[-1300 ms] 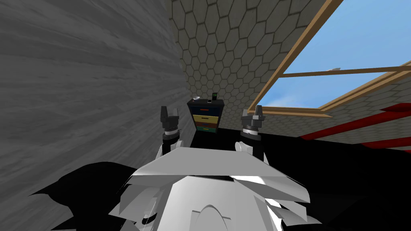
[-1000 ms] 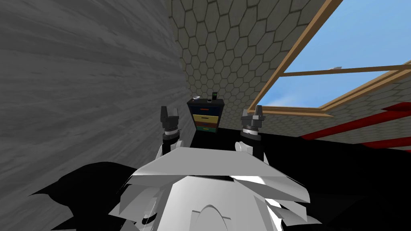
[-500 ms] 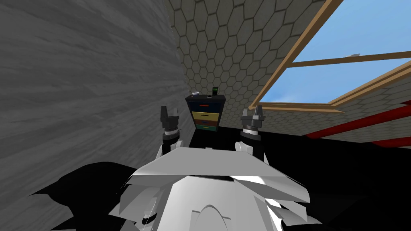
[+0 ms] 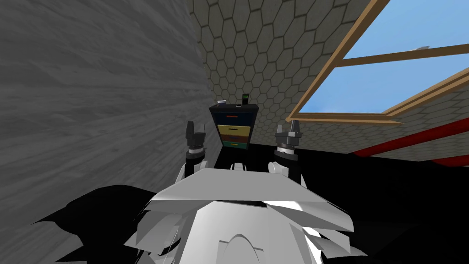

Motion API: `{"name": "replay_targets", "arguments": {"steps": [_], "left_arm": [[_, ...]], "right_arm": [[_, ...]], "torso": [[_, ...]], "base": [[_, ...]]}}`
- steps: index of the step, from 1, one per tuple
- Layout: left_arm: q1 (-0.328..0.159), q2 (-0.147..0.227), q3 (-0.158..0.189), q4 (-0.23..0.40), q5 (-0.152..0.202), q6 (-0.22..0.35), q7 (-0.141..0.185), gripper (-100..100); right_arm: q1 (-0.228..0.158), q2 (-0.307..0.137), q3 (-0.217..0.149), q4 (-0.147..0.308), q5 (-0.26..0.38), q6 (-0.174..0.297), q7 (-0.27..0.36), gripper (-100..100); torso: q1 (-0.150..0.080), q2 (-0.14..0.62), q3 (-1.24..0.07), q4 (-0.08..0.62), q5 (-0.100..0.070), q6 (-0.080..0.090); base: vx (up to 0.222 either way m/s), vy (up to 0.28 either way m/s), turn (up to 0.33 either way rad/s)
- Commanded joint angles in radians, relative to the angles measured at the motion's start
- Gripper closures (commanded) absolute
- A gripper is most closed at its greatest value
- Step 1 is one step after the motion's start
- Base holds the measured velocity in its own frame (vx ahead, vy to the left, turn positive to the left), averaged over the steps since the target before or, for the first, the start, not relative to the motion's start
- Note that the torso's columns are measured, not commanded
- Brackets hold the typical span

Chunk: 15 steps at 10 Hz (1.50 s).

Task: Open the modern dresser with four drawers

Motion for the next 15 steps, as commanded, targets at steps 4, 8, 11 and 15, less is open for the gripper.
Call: {"name": "replay_targets", "arguments": {"steps": [4, 8, 11, 15], "left_arm": [[-0.039, 0.058, -0.005, 0.037, -0.010, 0.133, 0.000, -100], [-0.065, 0.057, -0.006, 0.062, -0.015, 0.218, 0.000, -100], [-0.083, 0.055, -0.008, 0.079, -0.019, 0.278, 0.001, -100], [-0.105, 0.066, -0.009, 0.102, -0.024, 0.354, 0.001, -100]], "right_arm": [[0.000, 0.000, 0.000, 0.000, 0.000, 0.000, 0.000, 0], [0.000, 0.000, 0.000, 0.000, 0.000, 0.000, 0.000, 0], [0.000, 0.000, 0.000, 0.000, 0.000, 0.000, 0.000, 0], [0.000, 0.000, 0.000, 0.000, 0.000, 0.000, 0.000, 0]], "torso": [[0.000, 0.004, 0.001, 0.002, 0.000, 0.000], [0.000, 0.003, 0.000, 0.002, 0.000, 0.000], [0.001, 0.002, 0.000, 0.002, 0.000, 0.000], [0.000, 0.003, 0.000, 0.002, 0.000, 0.000]], "base": [[0.095, -0.006, -0.043], [0.081, -0.008, -0.041], [0.084, -0.002, -0.036], [0.071, -0.006, -0.036]]}}
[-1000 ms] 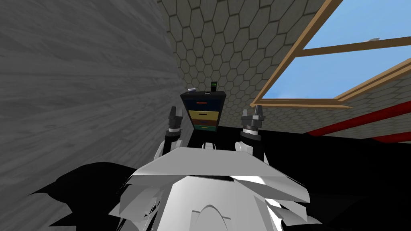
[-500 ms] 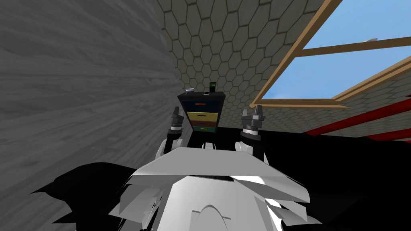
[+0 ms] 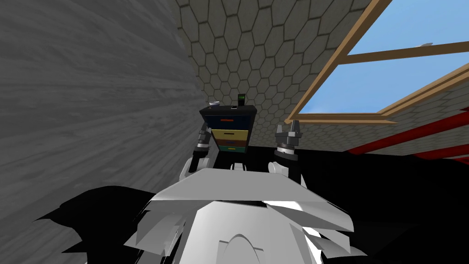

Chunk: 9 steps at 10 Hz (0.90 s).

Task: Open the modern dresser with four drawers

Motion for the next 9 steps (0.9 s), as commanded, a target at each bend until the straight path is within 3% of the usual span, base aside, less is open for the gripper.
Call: {"name": "replay_targets", "arguments": {"steps": [1, 9], "left_arm": [[-0.016, 0.013, 0.000, 0.017, -0.003, 0.050, 0.001, -100], [-0.068, 0.081, -0.004, 0.066, -0.014, 0.223, 0.002, -100]], "right_arm": [[0.000, 0.000, 0.000, 0.000, 0.000, 0.000, 0.000, 0], [0.000, 0.000, 0.000, 0.000, 0.000, 0.000, 0.000, 0]], "torso": [[0.000, 0.000, 0.000, 0.000, 0.000, 0.000], [0.000, -0.001, 0.000, 0.000, 0.000, 0.000]], "base": [[0.062, -0.004, -0.046], [0.082, 0.000, -0.042]]}}
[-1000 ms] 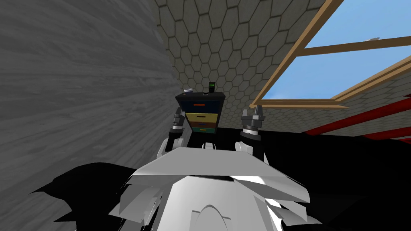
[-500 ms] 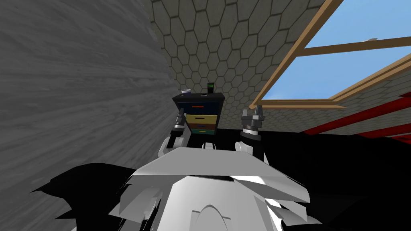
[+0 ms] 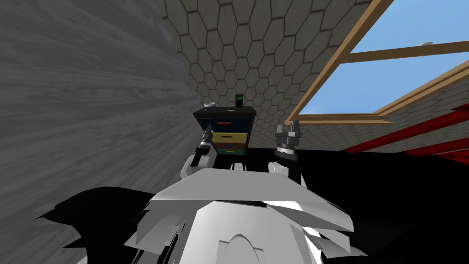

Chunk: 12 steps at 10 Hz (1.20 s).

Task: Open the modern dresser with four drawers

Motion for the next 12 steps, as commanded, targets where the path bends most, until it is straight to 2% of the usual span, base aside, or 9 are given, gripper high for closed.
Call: {"name": "replay_targets", "arguments": {"steps": [1, 11, 12], "left_arm": [[-0.016, 0.019, -0.002, 0.016, -0.004, 0.057, 0.000, -100], [-0.084, 0.096, -0.006, 0.086, -0.018, 0.281, 0.001, -100], [-0.079, 0.091, -0.007, 0.078, -0.017, 0.267, 0.001, -100]], "right_arm": [[0.000, 0.000, 0.000, 0.000, 0.000, 0.000, 0.000, 0], [0.000, 0.000, 0.000, 0.000, 0.000, 0.000, 0.000, 0], [0.000, 0.000, 0.000, 0.000, 0.000, 0.000, 0.000, 0]], "torso": [[0.000, 0.000, 0.000, 0.000, 0.000, 0.000], [0.000, 0.002, 0.001, 0.001, 0.000, 0.000], [-0.001, 0.002, 0.001, 0.000, 0.000, 0.000]], "base": [[0.077, -0.004, -0.019], [0.086, 0.002, -0.042], [0.029, -0.003, -0.006]]}}
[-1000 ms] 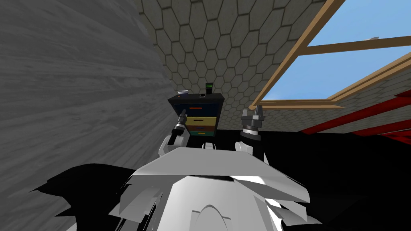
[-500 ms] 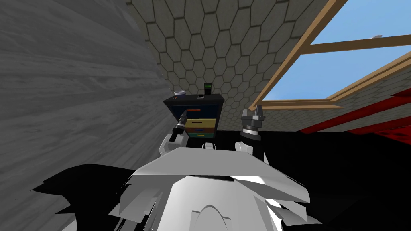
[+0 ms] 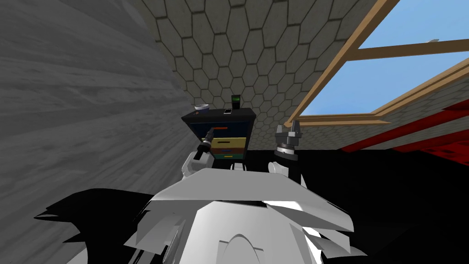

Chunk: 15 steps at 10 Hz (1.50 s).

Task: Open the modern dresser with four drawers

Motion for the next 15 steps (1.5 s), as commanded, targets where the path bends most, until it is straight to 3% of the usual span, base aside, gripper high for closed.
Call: {"name": "replay_targets", "arguments": {"steps": [1, 2, 3, 8, 9, 13, 14, 15], "left_arm": [[0.000, 0.007, 0.003, -0.026, 0.002, 0.033, 0.004, -100], [-0.001, 0.002, 0.000, -0.014, -0.001, 0.018, 0.000, -100], [-0.001, 0.002, 0.000, -0.017, -0.001, 0.023, 0.001, 100], [0.026, 0.011, -0.011, -0.056, 0.000, 0.027, 0.004, 100], [0.024, 0.017, -0.009, -0.062, 0.001, 0.047, 0.004, -100], [0.022, 0.023, -0.007, -0.068, 0.002, 0.066, 0.004, -100], [0.025, 0.030, -0.004, -0.097, 0.005, 0.095, 0.007, -100], [0.022, 0.024, -0.007, -0.081, 0.002, 0.080, 0.005, -100]], "right_arm": [[0.000, 0.000, 0.000, 0.000, 0.000, 0.000, 0.000, 0], [0.000, 0.000, 0.000, 0.000, 0.000, 0.000, 0.000, 0], [0.000, 0.000, 0.000, 0.000, 0.000, 0.000, 0.000, 0], [-0.001, 0.000, 0.000, 0.000, 0.000, 0.000, 0.000, 0], [0.000, 0.000, 0.000, 0.000, 0.000, 0.000, 0.000, 0], [0.000, 0.000, 0.000, 0.000, 0.000, 0.000, 0.000, 0], [0.000, 0.000, 0.000, 0.000, 0.000, 0.000, 0.000, 0], [0.000, 0.000, 0.000, 0.000, 0.000, 0.000, 0.000, 0]], "torso": [[0.000, 0.001, 0.000, 0.000, 0.000, 0.000], [0.001, -0.003, -0.002, -0.001, 0.000, 0.000], [0.001, -0.002, -0.001, -0.001, 0.000, 0.000], [0.000, -0.001, 0.000, 0.000, 0.000, 0.000], [0.001, -0.007, -0.004, -0.002, 0.000, 0.000], [0.001, -0.003, -0.002, -0.001, 0.000, 0.000], [0.000, 0.005, 0.003, 0.001, 0.000, 0.000], [0.000, 0.003, 0.002, 0.001, 0.000, 0.000]], "base": [[0.103, 0.009, -0.025], [0.065, 0.006, -0.007], [0.009, 0.001, 0.002], [-0.153, -0.010, 0.030], [0.075, 0.008, -0.049], [0.151, 0.014, -0.025], [0.113, 0.010, -0.028], [0.071, 0.007, -0.008]]}}
